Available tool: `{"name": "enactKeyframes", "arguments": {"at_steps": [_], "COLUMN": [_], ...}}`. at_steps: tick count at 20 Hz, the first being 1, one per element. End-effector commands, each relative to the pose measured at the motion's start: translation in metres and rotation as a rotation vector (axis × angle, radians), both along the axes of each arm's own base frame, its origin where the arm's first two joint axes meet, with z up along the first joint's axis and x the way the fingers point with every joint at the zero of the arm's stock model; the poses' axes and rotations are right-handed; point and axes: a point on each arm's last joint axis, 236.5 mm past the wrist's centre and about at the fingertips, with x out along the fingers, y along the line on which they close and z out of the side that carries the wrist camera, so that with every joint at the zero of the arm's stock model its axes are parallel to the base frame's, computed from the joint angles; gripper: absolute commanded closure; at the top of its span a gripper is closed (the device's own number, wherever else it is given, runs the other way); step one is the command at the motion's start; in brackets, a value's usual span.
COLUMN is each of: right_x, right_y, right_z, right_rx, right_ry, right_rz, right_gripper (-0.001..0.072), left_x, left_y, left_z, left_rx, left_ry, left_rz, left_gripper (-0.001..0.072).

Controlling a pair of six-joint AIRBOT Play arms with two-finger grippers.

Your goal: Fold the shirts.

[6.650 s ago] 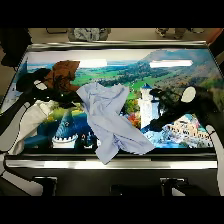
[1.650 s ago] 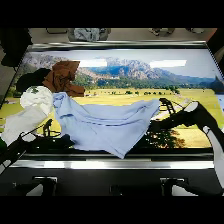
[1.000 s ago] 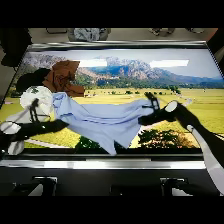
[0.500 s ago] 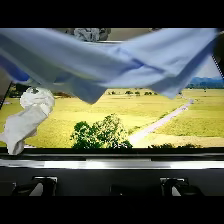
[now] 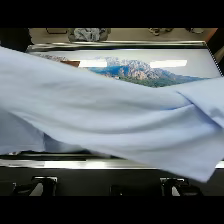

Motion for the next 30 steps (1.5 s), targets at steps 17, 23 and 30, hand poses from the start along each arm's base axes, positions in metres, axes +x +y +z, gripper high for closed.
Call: {"name": "enactKeyframes", "arguments": {"at_steps": [17, 23, 30], "right_x": [0.273, 0.165, 0.111], "right_y": [0.044, -0.02, 0.095], "right_z": [-0.389, -0.385, -0.472], "right_rx": [0.473, 0.56, 0.854], "right_ry": [0.383, 0.836, 0.974], "right_rz": [-0.045, 0.029, 0.12], "right_gripper": [0.0068, 0.0069, 0.0043], "left_x": [0.142, 0.138, 0.131], "left_y": [0.019, 0.017, 0.012], "left_z": [-0.43, -0.431, -0.432], "left_rx": [-0.38, -0.368, -0.372], "left_ry": [0.762, 0.775, 0.807], "left_rz": [0.105, 0.089, 0.071], "left_gripper": [0.0677, 0.0676, 0.0676]}}
